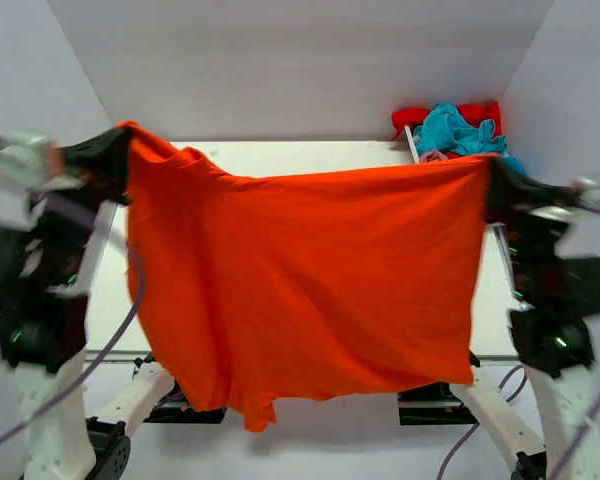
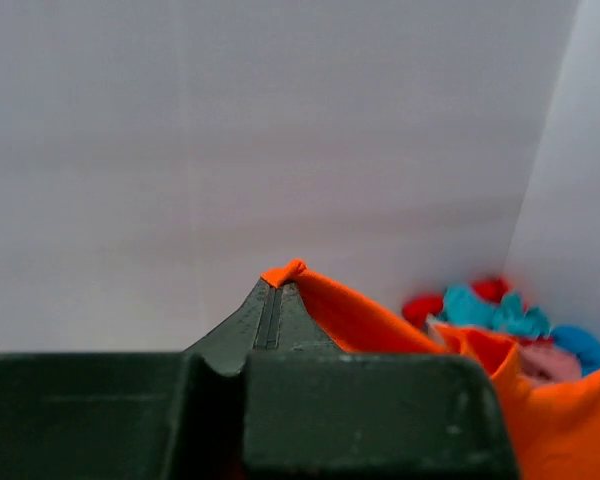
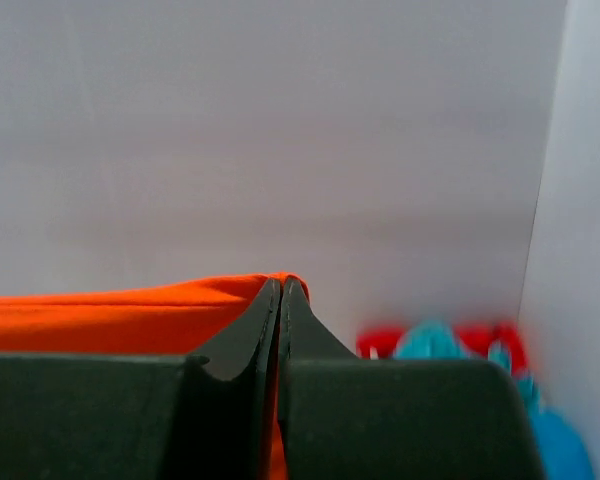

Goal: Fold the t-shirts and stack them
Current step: Flatten out the tshirt

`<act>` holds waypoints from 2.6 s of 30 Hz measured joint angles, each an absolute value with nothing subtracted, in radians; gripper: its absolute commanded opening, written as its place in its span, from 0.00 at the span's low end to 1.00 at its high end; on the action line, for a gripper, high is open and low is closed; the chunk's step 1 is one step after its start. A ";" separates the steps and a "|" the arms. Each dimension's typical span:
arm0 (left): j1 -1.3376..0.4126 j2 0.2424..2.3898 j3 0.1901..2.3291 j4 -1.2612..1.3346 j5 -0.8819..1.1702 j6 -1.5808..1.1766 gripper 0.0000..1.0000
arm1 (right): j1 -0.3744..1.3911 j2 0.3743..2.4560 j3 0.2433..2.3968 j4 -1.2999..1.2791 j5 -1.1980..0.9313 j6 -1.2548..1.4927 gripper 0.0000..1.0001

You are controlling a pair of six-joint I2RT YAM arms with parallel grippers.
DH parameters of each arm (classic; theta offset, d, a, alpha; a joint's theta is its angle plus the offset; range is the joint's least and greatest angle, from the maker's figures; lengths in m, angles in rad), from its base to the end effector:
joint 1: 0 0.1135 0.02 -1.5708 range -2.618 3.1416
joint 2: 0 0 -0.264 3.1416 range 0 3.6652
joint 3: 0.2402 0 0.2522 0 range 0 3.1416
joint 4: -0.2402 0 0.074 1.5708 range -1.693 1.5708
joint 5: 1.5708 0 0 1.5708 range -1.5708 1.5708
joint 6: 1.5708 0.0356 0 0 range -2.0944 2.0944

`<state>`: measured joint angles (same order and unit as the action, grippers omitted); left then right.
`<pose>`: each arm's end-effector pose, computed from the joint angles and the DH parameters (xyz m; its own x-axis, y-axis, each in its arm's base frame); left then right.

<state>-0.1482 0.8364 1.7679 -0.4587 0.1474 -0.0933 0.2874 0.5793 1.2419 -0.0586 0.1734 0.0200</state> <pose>0.0371 -0.0108 0.5916 0.4228 -0.1563 -0.8927 0.3161 0.9486 -0.0163 0.0450 0.0069 0.5180 0.5417 0.1807 -0.8209 -0.1539 0.9814 0.1144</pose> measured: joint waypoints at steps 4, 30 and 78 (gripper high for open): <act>-0.148 0.872 1.508 -0.378 0.137 -0.094 0.00 | 0.287 0.641 0.999 0.012 0.235 0.081 0.00; -0.139 1.659 1.182 0.035 0.061 -0.046 0.00 | 0.282 1.515 0.968 0.236 0.341 0.120 0.00; -0.146 0.796 1.356 -0.256 -0.207 -0.175 0.00 | 0.270 0.871 1.316 -0.133 0.153 -0.025 0.00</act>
<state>-0.1463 0.7963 1.3556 -0.2558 -0.2070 -0.1745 0.2703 0.8707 1.3159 -0.1326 0.1532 -0.0246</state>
